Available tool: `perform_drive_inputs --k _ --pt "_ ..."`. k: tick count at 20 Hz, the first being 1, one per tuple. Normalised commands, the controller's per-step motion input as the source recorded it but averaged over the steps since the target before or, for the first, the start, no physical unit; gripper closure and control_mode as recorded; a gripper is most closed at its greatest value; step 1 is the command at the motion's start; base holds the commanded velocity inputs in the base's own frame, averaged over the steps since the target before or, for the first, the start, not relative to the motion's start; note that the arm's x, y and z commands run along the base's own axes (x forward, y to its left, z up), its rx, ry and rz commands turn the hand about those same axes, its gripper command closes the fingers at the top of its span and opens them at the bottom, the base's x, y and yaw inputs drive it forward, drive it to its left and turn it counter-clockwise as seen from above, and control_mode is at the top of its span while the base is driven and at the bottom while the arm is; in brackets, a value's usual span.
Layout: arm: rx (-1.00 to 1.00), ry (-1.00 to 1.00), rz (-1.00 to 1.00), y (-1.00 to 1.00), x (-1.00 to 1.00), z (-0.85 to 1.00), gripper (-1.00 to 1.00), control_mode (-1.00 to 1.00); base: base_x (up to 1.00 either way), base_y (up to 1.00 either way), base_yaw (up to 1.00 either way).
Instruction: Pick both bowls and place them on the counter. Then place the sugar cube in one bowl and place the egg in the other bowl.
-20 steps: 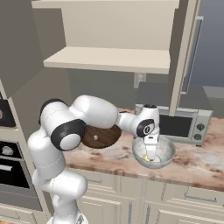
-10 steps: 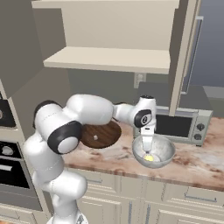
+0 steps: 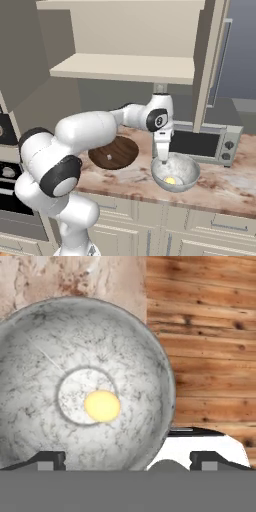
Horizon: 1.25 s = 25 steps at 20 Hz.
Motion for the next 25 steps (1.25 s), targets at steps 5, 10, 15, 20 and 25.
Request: perform_drive_inputs --k 5,10,15,20,25 --pt "-0.10 0.00 0.05 0.43 -0.40 0.51 -1.00 -1.00 0.00 0.00 0.00" --pt "-0.12 0.00 0.17 0.58 -0.46 0.32 -1.00 -1.00 0.00 0.00 0.00" --pt "-0.14 0.00 0.19 0.75 -0.52 0.24 -1.00 -1.00 0.00 0.00 0.00" --pt "-0.01 0.00 0.04 0.09 -0.10 0.02 -1.00 -1.00 0.00 0.00 0.00" --pt "-0.01 -0.05 0.01 0.06 -0.14 0.00 -1.00 -1.00 0.00 0.00 0.00"
